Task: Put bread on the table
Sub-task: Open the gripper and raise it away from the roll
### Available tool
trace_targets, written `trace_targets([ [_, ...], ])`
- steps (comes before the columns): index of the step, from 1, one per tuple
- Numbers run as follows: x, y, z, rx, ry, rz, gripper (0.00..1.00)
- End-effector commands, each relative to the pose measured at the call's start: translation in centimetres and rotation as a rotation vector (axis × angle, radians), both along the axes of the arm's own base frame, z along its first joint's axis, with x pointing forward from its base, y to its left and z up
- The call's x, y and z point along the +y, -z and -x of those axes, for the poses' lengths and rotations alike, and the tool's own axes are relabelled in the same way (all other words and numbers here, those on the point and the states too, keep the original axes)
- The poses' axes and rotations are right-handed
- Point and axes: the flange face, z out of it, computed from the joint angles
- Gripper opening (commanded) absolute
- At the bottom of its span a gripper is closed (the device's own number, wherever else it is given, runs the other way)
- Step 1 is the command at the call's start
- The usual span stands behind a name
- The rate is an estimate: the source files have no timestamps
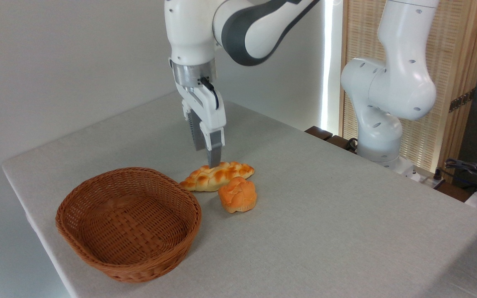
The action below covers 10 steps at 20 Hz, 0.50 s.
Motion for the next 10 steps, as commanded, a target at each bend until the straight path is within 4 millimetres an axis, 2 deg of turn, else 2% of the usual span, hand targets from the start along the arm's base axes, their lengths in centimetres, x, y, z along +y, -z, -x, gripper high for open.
trace_targets([
  [1, 2.0, -6.1, -3.2, -0.002, -0.024, -0.021, 1.00],
  [4, 4.7, -10.9, -6.4, 0.008, -0.064, -0.049, 1.00],
  [6, 7.9, -13.2, -8.5, -0.016, -0.130, -0.041, 1.00],
  [10, 11.6, -15.8, -10.8, -0.029, -0.197, -0.034, 1.00],
])
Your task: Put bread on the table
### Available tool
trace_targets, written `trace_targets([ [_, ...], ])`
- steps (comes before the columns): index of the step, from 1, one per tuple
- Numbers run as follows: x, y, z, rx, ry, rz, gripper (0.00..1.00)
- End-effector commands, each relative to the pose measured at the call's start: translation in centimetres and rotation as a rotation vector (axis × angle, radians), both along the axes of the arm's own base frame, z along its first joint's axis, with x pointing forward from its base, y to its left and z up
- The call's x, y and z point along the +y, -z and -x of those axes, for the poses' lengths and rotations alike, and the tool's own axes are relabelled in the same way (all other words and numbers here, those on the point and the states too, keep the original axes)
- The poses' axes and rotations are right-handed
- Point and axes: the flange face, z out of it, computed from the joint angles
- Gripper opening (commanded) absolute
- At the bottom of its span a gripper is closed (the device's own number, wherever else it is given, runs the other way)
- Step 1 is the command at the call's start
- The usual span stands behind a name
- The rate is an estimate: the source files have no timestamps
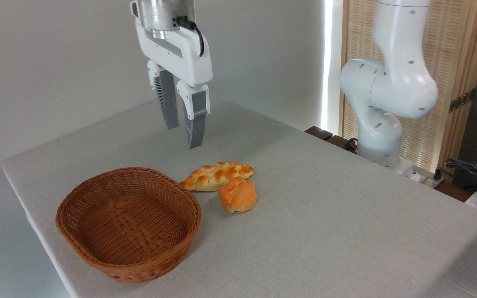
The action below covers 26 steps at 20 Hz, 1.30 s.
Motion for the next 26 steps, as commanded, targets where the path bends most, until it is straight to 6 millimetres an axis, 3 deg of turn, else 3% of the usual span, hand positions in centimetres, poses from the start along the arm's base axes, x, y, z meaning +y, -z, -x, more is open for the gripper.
trace_targets([
  [1, 1.9, -1.7, -2.4, 0.040, -0.038, -0.007, 1.00],
  [8, 1.4, -1.7, -2.4, 0.068, -0.038, -0.008, 1.00],
  [26, 2.8, -1.6, -2.5, 0.073, -0.056, -0.005, 1.00],
])
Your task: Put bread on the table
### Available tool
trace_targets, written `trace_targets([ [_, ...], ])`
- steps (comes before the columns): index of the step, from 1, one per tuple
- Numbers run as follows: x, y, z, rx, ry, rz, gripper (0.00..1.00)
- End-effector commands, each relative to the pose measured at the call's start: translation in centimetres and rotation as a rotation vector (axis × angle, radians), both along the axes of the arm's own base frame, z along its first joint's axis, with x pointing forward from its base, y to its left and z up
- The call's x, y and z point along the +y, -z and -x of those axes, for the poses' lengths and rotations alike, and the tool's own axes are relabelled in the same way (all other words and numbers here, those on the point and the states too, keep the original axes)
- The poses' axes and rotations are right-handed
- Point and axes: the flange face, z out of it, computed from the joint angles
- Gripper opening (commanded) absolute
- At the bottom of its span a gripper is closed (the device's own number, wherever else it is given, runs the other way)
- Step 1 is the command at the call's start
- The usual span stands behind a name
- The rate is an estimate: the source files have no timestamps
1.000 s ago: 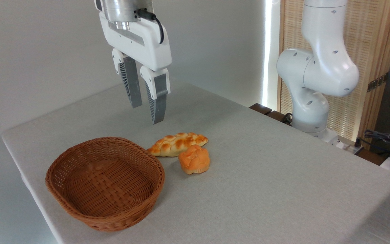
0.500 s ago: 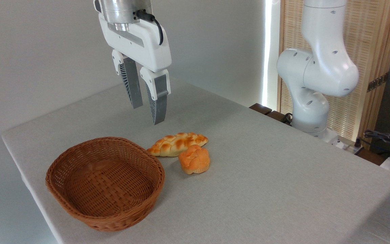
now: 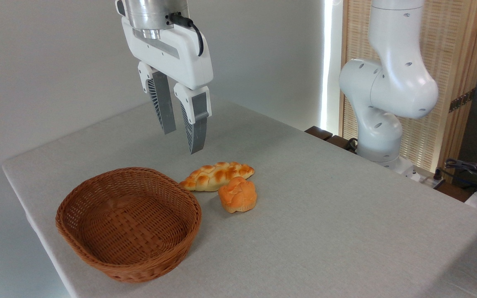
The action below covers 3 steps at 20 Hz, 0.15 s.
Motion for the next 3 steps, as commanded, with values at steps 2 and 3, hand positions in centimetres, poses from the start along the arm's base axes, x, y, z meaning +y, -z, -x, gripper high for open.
trace_targets([
  [2, 0.06, -0.39, -0.07, 0.014, -0.006, -0.009, 1.00],
  [3, 0.06, -0.31, -0.12, 0.016, -0.006, -0.009, 1.00],
])
